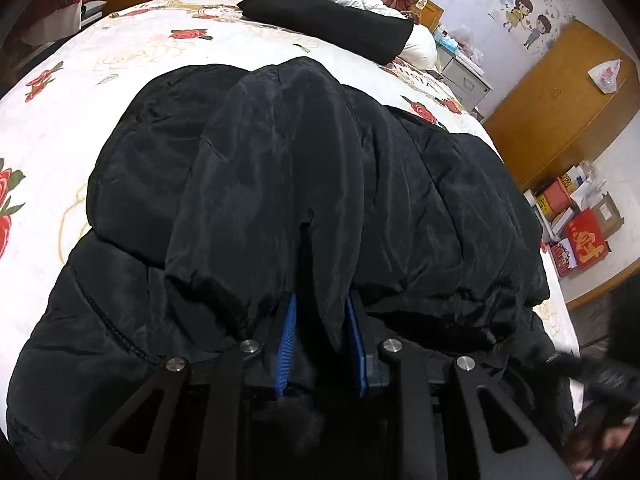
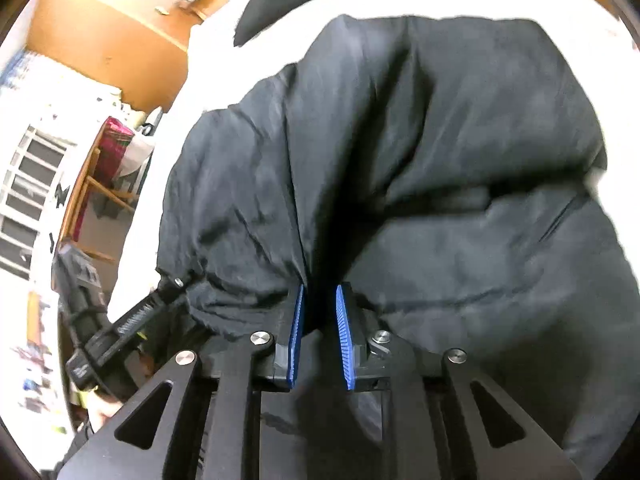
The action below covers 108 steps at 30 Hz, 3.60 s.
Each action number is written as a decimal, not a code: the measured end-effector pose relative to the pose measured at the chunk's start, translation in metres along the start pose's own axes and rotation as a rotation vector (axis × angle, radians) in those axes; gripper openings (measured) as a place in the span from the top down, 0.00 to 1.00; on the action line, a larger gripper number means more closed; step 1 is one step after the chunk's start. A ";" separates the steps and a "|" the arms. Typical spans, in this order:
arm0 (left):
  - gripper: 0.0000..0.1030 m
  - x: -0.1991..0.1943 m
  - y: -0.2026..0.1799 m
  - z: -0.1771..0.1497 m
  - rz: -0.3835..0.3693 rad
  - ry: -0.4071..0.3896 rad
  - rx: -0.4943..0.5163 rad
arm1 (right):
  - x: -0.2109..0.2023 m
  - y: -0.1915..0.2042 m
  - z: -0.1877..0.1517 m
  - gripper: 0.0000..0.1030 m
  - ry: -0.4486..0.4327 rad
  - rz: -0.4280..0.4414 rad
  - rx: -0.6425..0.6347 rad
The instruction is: Fold large clothes
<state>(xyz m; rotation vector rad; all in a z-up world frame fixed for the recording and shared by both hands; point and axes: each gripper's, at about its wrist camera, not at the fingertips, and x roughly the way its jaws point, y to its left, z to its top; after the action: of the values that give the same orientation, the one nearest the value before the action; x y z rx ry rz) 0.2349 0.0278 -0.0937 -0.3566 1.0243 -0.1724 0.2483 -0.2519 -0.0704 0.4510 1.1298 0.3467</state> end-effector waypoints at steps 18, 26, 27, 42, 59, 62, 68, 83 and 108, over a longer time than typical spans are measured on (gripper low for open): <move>0.73 0.005 0.000 -0.006 0.006 0.004 0.027 | 0.056 -0.022 0.042 0.89 -0.041 -0.236 -0.113; 0.72 -0.047 -0.005 0.003 -0.031 -0.037 0.033 | -0.008 0.010 0.041 0.86 -0.135 -0.175 -0.127; 0.72 -0.054 -0.005 0.006 -0.032 -0.057 0.039 | -0.014 0.018 0.040 0.86 -0.156 -0.157 -0.147; 0.73 0.002 0.019 -0.003 0.046 0.001 0.012 | 0.073 -0.006 0.021 0.89 0.054 -0.124 -0.146; 0.72 0.005 -0.018 -0.015 -0.006 0.047 0.078 | 0.075 0.022 -0.006 0.87 0.084 -0.115 -0.171; 0.71 0.007 -0.013 -0.013 -0.021 0.042 0.055 | 0.077 0.023 -0.009 0.87 0.081 -0.120 -0.186; 0.71 -0.022 -0.023 -0.013 0.001 0.016 0.068 | 0.046 0.035 -0.011 0.82 0.049 -0.147 -0.208; 0.62 -0.171 -0.038 -0.060 0.023 -0.183 0.212 | -0.127 0.042 -0.078 0.66 -0.259 -0.196 -0.282; 0.49 -0.217 0.043 -0.133 0.175 -0.176 0.089 | -0.164 -0.061 -0.143 0.47 -0.219 -0.175 0.010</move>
<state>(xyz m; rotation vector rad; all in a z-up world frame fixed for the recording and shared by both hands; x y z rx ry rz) 0.0080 0.1062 0.0026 -0.1958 0.8657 -0.0276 0.0555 -0.3592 -0.0232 0.3854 0.9500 0.1351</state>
